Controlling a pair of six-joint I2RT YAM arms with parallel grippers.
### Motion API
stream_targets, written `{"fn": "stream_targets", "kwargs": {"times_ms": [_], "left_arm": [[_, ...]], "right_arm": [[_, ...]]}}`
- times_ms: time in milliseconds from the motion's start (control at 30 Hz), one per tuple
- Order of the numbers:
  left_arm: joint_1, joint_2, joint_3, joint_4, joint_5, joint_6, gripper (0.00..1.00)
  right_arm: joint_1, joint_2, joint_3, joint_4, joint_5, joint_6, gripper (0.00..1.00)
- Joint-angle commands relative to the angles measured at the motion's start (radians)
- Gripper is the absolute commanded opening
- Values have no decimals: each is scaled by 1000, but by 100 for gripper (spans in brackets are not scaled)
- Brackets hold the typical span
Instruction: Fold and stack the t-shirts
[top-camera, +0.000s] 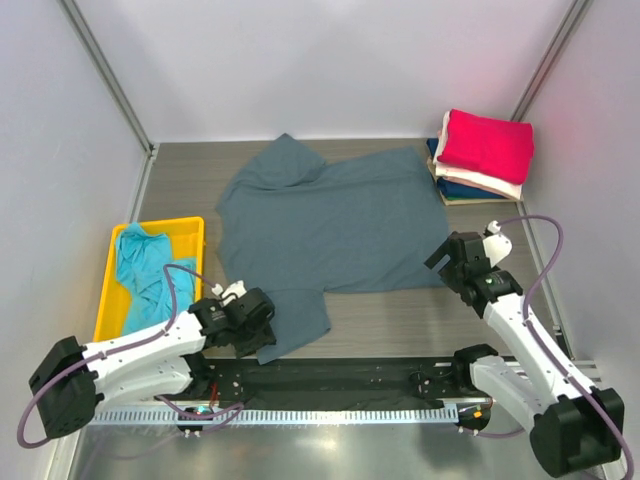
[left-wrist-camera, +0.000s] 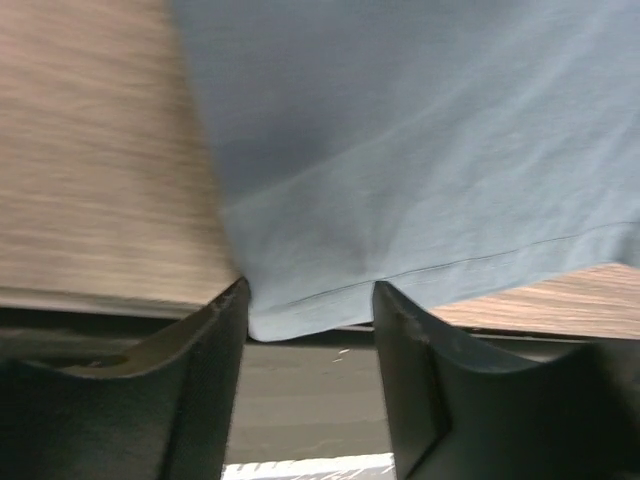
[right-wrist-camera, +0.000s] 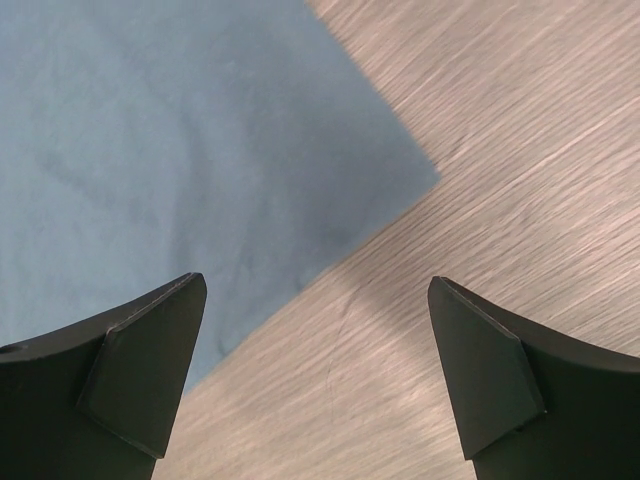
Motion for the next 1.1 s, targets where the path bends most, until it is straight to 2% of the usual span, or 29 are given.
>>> {"fn": "stream_targets", "kwargs": {"times_ms": [0,133,367,567,600,667,733,833,867,933,1033,1067], "left_arm": [[-17,89,-26,122,-18,-33,52],[-15,116,-25,159,-31,-25,39],[-14,125,6,167,-77,10,1],[-12,62,56,77,-138,37,0],[-9,36,58,68,-142,40,0],[0,8,58,51,-150,47,0],[14,-21,58,43,-153,62,0],[34,-48,63,20,-153,77,0],[40,-56,61,14,-152,82,0],[47,-76,60,8,-150,85,0],[57,-91,69,-3,-149,97,0],[58,-99,72,-12,-152,99,0]], "right_arm": [[-94,50,13,94,-88,-53,100],[-191,92,-20,149,-205,-76,100],[-233,133,-71,199,-280,-70,98],[-240,138,-132,252,-254,-63,89],[-275,144,-135,267,-257,-67,87],[-317,191,-139,309,-281,-77,77],[-339,240,-135,329,-306,-82,72],[-339,309,-155,402,-321,-76,63],[-339,328,-157,427,-320,-76,55],[-339,369,-148,436,-324,-83,49],[-339,357,-152,441,-340,-87,31],[-339,347,-157,432,-341,-87,15]]}}
